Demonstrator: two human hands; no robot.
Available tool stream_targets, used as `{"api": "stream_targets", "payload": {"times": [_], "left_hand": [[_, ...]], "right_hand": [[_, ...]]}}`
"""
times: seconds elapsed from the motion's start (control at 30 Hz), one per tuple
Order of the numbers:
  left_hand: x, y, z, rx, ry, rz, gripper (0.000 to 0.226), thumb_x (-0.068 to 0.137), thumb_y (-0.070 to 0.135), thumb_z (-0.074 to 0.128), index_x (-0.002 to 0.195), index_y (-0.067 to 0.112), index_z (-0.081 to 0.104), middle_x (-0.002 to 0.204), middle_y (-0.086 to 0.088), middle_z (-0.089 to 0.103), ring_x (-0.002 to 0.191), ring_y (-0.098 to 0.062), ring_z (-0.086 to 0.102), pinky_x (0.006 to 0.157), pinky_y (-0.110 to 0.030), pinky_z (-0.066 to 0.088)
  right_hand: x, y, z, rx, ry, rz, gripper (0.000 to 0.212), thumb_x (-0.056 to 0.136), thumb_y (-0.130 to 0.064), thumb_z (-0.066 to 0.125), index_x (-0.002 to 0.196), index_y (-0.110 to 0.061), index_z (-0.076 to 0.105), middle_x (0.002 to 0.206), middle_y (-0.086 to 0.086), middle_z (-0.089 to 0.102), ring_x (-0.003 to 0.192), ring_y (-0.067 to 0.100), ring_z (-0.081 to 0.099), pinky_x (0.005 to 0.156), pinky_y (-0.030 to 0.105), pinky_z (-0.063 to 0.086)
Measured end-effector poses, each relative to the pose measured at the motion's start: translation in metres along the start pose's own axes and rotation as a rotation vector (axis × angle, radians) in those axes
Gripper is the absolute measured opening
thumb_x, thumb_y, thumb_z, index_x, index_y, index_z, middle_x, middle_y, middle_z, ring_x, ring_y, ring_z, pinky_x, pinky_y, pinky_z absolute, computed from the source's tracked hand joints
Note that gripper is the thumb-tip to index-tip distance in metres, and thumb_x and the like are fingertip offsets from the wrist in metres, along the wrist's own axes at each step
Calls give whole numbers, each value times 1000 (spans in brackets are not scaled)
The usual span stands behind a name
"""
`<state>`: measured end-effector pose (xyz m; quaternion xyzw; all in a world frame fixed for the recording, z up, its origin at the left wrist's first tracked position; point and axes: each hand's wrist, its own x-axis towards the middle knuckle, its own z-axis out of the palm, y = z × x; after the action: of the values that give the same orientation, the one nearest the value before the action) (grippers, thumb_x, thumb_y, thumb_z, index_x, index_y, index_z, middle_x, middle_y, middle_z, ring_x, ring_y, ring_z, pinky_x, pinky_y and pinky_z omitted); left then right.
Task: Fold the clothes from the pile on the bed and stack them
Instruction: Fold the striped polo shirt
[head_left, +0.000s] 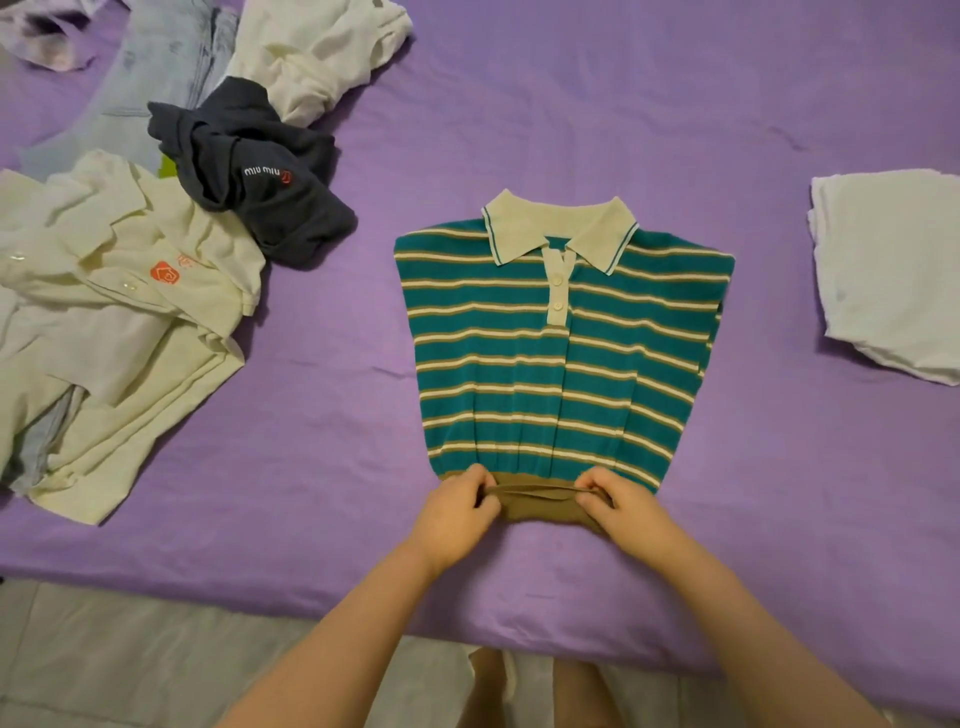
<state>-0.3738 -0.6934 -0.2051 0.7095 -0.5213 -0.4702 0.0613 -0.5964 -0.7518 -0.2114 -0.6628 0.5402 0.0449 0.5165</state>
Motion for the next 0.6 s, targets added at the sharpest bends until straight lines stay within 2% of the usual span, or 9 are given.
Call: {"api": "stream_targets", "payload": {"times": [0.03, 0.13, 0.2, 0.27, 0.33, 0.43, 0.5, 0.6], "left_hand": [[3, 5, -5, -36, 23, -26, 9, 93, 19, 51, 86, 21, 45, 85, -1, 59, 82, -24, 55, 75, -37, 44], [26, 23, -28, 7, 178, -58, 8, 94, 29, 54, 91, 23, 49, 86, 4, 61, 83, -22, 57, 69, -33, 41], [44, 37, -50, 101, 258, -107, 16, 91, 41, 58, 88, 27, 51, 81, 8, 59, 82, -18, 56, 63, -30, 36], [63, 50, -72, 133, 263, -113, 20, 88, 46, 62, 86, 28, 52, 78, 10, 56, 81, -16, 54, 63, -30, 35], [85, 63, -92, 118, 217, -51, 17, 88, 39, 64, 89, 23, 57, 84, 7, 59, 85, -18, 56, 67, -30, 38], [117, 81, -116, 166, 196, 14, 15, 92, 25, 60, 104, 17, 64, 103, 1, 63, 98, -19, 58, 76, -28, 41], [138, 89, -127, 175, 228, 6, 18, 94, 20, 58, 109, 16, 65, 110, 0, 63, 104, -20, 58, 84, -29, 44], [166, 100, -141, 165, 320, -39, 15, 94, 21, 57, 106, 19, 66, 110, 1, 64, 99, -17, 58, 80, -32, 47]], "right_hand": [[5, -5, -6, -46, 30, -11, 1, 96, -29, 54, 96, -28, 54, 93, -11, 60, 87, 9, 55, 74, 23, 41], [23, -20, -44, -189, 122, -79, 18, 91, -45, 57, 98, -28, 55, 88, -14, 55, 82, 9, 52, 70, 28, 42], [37, -29, -73, -234, 99, -129, 23, 89, -44, 61, 103, -26, 57, 91, -14, 52, 87, 11, 53, 72, 27, 41], [53, -34, -101, -285, 63, -151, 24, 90, -34, 62, 109, -21, 60, 96, -10, 51, 95, 14, 54, 76, 25, 39], [69, -37, -126, -279, 99, -144, 20, 91, -25, 61, 110, -19, 62, 100, -5, 54, 98, 16, 54, 78, 24, 38], [93, -44, -158, -205, 220, -98, 12, 91, -21, 61, 102, -18, 65, 101, -1, 63, 94, 14, 56, 80, 28, 43], [110, -49, -173, -152, 281, -54, 11, 91, -21, 62, 100, -19, 66, 99, -2, 66, 94, 16, 58, 81, 32, 46], [138, -58, -190, -139, 344, -3, 12, 90, -21, 63, 101, -18, 68, 98, -2, 67, 93, 17, 59, 79, 31, 47]]}}
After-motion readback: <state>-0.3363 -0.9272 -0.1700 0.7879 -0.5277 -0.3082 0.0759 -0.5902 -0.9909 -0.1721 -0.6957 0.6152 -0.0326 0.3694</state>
